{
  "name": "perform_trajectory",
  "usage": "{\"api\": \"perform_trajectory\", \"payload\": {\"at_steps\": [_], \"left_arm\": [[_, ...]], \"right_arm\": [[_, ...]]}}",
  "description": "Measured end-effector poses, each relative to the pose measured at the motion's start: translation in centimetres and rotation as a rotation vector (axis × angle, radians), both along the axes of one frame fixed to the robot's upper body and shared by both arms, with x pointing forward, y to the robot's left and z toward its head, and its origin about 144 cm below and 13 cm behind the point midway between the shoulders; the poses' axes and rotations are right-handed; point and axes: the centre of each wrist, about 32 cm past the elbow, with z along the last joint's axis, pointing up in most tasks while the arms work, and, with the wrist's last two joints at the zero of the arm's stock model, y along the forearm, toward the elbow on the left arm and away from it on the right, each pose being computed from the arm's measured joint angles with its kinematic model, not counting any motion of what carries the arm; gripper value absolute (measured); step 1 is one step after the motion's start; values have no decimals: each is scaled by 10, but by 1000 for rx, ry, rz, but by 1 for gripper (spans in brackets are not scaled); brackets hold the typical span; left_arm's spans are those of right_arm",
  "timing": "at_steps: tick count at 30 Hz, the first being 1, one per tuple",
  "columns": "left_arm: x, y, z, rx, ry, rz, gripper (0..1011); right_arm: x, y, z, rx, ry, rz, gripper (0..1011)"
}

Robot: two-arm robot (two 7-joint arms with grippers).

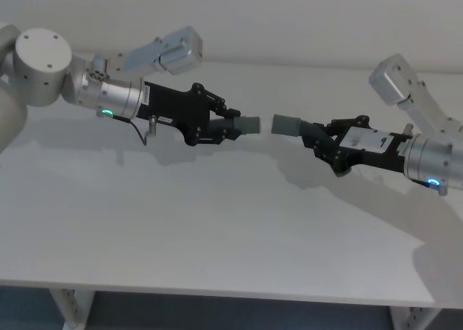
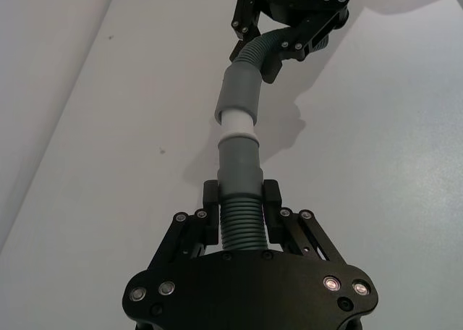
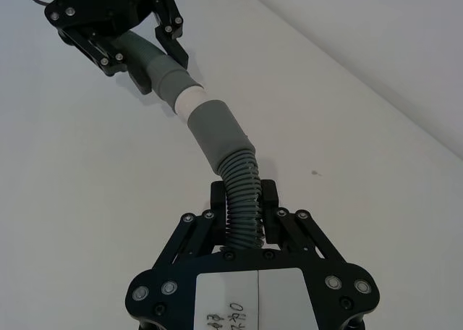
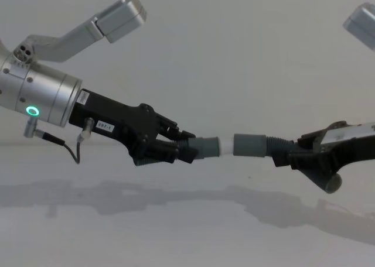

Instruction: Use both hands to pick up one end of the pipe from the table, align the ends, and insert them.

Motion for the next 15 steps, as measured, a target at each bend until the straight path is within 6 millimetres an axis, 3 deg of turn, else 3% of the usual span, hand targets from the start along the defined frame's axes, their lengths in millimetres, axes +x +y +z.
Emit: {"api": "perform_trajectory", "payload": {"at_steps": [15], "left_arm": [[0,-1,0,5,1,3,347]], "right_arm": [[0,-1,0,2,1,1,273]]}}
